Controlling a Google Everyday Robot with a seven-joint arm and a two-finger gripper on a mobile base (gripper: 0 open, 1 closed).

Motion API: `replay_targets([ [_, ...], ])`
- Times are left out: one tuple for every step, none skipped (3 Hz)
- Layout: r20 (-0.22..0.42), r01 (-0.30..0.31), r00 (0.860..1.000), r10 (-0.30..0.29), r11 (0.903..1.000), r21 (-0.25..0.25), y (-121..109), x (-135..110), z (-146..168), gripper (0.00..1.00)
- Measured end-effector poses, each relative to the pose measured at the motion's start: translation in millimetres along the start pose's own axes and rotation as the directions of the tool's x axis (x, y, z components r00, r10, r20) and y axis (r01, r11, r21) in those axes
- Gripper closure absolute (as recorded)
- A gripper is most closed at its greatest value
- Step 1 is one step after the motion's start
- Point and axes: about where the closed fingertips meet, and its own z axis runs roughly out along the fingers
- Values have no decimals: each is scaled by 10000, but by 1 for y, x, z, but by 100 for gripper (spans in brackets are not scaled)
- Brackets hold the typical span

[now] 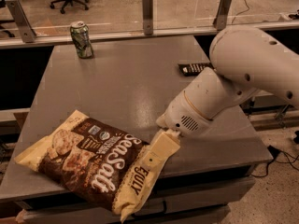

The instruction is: Move brown chip bag near rxbar chocolate

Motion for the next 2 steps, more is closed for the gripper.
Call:
replay_targets([
  [1,-3,10000,3,10000,1,2,-3,-5,65],
  [3,-3,10000,3,10000,2,2,-3,-6,88],
])
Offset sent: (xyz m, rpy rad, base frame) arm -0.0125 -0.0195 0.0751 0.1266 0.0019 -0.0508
